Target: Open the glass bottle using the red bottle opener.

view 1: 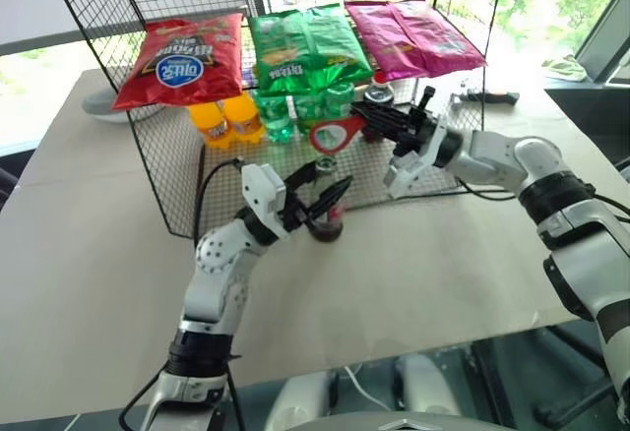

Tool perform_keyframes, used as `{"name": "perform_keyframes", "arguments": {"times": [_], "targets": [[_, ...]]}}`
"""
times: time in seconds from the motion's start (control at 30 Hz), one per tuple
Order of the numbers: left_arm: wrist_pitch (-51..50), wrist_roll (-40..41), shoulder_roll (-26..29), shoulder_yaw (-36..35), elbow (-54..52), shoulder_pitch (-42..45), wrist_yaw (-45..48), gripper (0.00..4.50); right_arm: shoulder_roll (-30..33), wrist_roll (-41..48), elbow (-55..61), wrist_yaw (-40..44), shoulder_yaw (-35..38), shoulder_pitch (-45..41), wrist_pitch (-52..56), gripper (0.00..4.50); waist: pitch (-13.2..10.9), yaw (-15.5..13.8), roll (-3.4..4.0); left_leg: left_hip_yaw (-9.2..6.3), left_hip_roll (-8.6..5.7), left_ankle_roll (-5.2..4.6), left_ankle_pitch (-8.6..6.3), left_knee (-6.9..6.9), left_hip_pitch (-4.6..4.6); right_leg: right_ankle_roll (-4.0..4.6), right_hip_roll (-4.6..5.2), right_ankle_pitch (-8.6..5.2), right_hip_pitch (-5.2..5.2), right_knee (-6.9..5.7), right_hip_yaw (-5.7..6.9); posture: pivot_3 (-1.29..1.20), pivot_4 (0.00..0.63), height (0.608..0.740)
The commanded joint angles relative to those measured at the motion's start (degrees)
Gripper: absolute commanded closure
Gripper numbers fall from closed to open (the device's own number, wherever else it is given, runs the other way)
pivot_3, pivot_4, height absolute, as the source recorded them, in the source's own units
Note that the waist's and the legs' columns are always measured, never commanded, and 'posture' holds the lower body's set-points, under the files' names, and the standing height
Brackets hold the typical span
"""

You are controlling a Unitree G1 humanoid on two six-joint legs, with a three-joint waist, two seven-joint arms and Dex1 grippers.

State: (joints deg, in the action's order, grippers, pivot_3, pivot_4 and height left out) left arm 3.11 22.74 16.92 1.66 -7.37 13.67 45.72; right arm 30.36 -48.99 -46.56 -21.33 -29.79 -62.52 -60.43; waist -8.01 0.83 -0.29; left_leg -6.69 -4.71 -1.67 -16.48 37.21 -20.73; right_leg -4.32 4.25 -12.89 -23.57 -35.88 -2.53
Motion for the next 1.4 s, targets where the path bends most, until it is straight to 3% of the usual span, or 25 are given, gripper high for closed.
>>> {"name": "perform_keyframes", "arguments": {"times": [0.03, 0.17, 0.3, 0.4, 0.57, 0.67, 0.77, 0.8, 1.13, 1.27, 1.4], "targets": [[-2.6, -0.6, 1.0, 0.5, 1.6, -1.8, -0.3, 2.48, -0.7, 7.8, -0.3, 3.1, 3.9, 0.6, -1.4, 4.5, 0.0, 0.0, 0.0, 0.0, 0.0, 0.0, 0.0, 0.0, 0.0, 0.0, 0.0, 0.0, 0.0, 0.0, 0.0, 0.0, 0.15, 0.74], [-3.5, 0.5, 1.3, 0.4, 0.6, -2.4, 0.3, 2.48, -3.4, 21.9, -1.7, 14.4, 6.2, 3.9, -0.4, 4.5, 0.0, 0.1, 0.0, 0.0, 0.03, 0.0, 0.0, 0.01, 0.01, 0.0, -0.01, 0.0, 0.02, 0.0, 0.0, 0.0, 0.15, 0.74], [-5.5, 2.7, 1.6, 0.3, -0.6, -2.8, 1.1, 2.48, -7.0, 36.1, 0.7, 26.9, 10.0, 8.5, 7.0, 4.5, 0.0, 0.1, 0.0, -0.02, 0.05, -0.01, 0.0, 0.01, 0.0, 0.0, -0.01, 0.01, 0.04, 0.0, 0.01, 0.0, 0.15, 0.74], [-6.0, 3.0, 1.9, 0.2, -1.0, -2.8, 0.9, 2.48, -8.8, 41.7, 3.6, 32.4, 12.5, 11.0, 12.1, 4.5, 0.0, 0.1, 0.04, -0.04, 0.04, -0.02, 0.0, 0.03, -0.01, 0.01, 0.02, 0.01, 0.04, 0.0, 0.02, 0.0, 0.15, 0.74], [-5.9, 3.0, 2.0, 0.1, -1.1, -2.6, 0.5, 2.48, -10.1, 43.1, 8.3, 36.1, 14.5, 14.9, 16.7, 4.5, 0.0, 0.1, 0.05, -0.07, 0.04, -0.02, -0.01, 0.01, -0.02, 0.0, 0.01, 0.01, 0.01, 0.01, 0.03, 0.0, 0.15, 0.74], [-5.3, 2.5, 1.9, 0.0, -0.9, -2.4, 0.2, 1.61, -10.6, 42.7, 10.1, 36.9, 15.2, 16.5, 18.3, 4.5, 0.0, 0.1, 0.05, -0.05, 0.04, -0.02, -0.01, 0.01, -0.02, 0.0, 0.01, 0.01, 0.0, 0.0, 0.03, 0.0, 0.15, 0.74], [-5.0, 2.1, 1.7, -0.3, -0.5, -2.1, 0.2, 0.23, -11.0, 42.2, 11.2, 37.3, 15.6, 17.1, 19.2, 4.5, -0.1, 0.1, 0.01, -0.05, 0.03, -0.02, 0.0, 0.02, -0.17, 0.0, 0.0, 0.01, -0.14, -0.01, 0.03, 0.0, 0.15, 0.74], [-5.5, 2.5, 1.8, -0.2, -0.5, -2.1, 0.6, 0.1, -11.1, 42.1, 11.4, 37.4, 15.8, 17.2, 19.5, 4.5, -0.1, 0.1, 0.01, -0.06, 0.03, -0.01, 0.0, 0.02, -0.22, 0.0, 0.0, 0.01, -0.19, -0.01, 0.04, 0.0, 0.15, 0.74], [-6.6, 2.3, 2.5, -0.3, -1.3, -3.1, 1.4, 0.1, -12.0, 42.0, 12.1, 38.7, 17.2, 17.9, 20.5, 4.5, -0.1, 0.2, 0.01, -0.05, 0.04, -0.01, 0.0, 0.02, -0.23, 0.0, 0.0, 0.01, -0.2, 0.0, 0.04, 0.0, 0.15, 0.74], [-6.4, 2.1, 3.2, -0.3, -2.1, -4.1, 1.7, 0.1, -13.6, 47.2, 15.2, 43.1, 18.2, 20.5, 25.0, 4.5, -0.1, 0.2, 0.01, -0.06, 0.05, -0.01, -0.01, 0.01, -0.24, 0.0, 0.0, 0.01, -0.2, 0.01, 0.03, 0.0, 0.15, 0.74], [-6.8, 3.3, 4.6, -1.7, -4.5, -7.0, 2.0, 0.1, -14.3, 56.5, 23.9, 51.6, 18.7, 28.2, 37.0, 4.5, -0.1, 0.1, 0.01, -0.08, 0.05, -0.02, -0.01, 0.02, -0.24, 0.0, 0.02, 0.01, -0.19, 0.01, 0.03, 0.0, 0.15, 0.74]]}}
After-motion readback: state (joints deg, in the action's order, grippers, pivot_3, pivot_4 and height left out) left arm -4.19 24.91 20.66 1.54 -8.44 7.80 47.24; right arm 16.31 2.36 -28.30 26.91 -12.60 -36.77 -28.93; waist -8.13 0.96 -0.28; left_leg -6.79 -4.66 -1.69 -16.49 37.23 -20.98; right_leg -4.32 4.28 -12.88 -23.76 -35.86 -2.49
